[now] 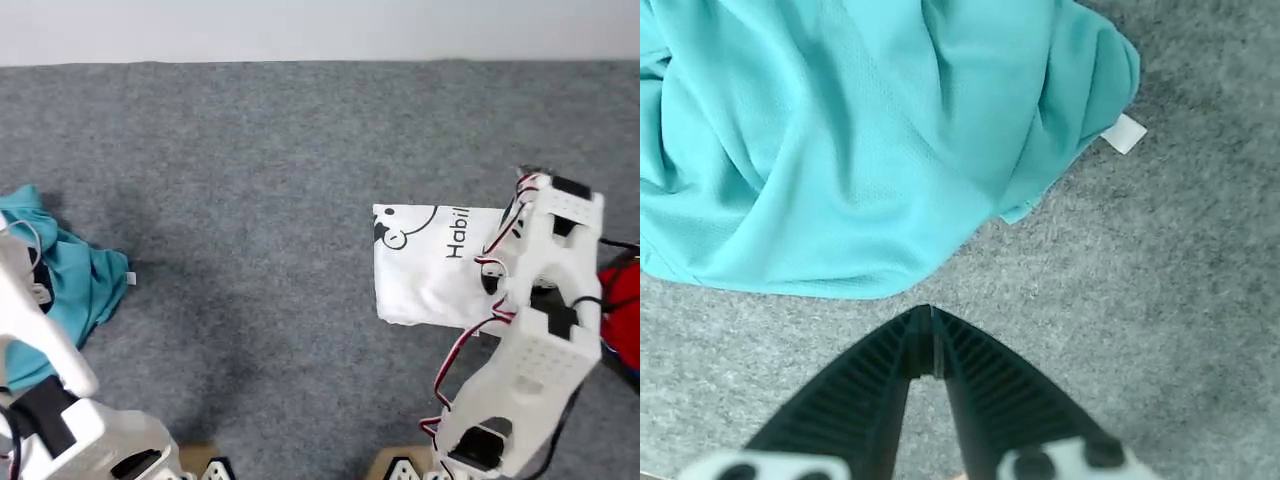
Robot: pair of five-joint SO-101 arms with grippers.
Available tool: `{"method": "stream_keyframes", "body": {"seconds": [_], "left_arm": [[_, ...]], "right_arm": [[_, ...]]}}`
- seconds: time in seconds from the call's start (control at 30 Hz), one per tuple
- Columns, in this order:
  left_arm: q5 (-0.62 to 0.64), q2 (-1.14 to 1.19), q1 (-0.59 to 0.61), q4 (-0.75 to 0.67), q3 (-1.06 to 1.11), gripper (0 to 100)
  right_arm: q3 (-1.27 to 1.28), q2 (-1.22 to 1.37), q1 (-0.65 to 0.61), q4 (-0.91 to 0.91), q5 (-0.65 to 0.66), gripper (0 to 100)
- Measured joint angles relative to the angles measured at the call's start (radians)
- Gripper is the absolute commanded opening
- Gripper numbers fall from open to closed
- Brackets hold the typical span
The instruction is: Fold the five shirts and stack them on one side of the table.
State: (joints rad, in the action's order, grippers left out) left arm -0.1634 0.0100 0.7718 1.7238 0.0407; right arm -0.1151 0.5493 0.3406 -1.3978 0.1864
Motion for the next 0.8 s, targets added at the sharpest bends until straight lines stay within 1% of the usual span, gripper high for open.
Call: {"method": "stream_keyframes", "body": {"seconds": [0.07, 0.2, 0.57, 0.67, 0.8], "left_arm": [[0.000, 0.000, 0.000, 0.000, 0.000, 0], [0.000, 0.000, 0.000, 0.000, 0.000, 0], [0.000, 0.000, 0.000, 0.000, 0.000, 0], [0.000, 0.000, 0.000, 0.000, 0.000, 0], [0.000, 0.000, 0.000, 0.000, 0.000, 0]], "right_arm": [[-0.006, 0.015, -0.008, 0.006, 0.000, 18.1], [-0.071, 0.064, -0.028, 0.005, -0.002, 1.1], [-0.282, 0.175, -0.028, 0.002, 0.012, 1.0], [-0.407, 0.236, -0.058, 0.005, 0.097, 1.0], [-0.585, 0.336, -0.114, 0.041, 0.245, 1.0]]}}
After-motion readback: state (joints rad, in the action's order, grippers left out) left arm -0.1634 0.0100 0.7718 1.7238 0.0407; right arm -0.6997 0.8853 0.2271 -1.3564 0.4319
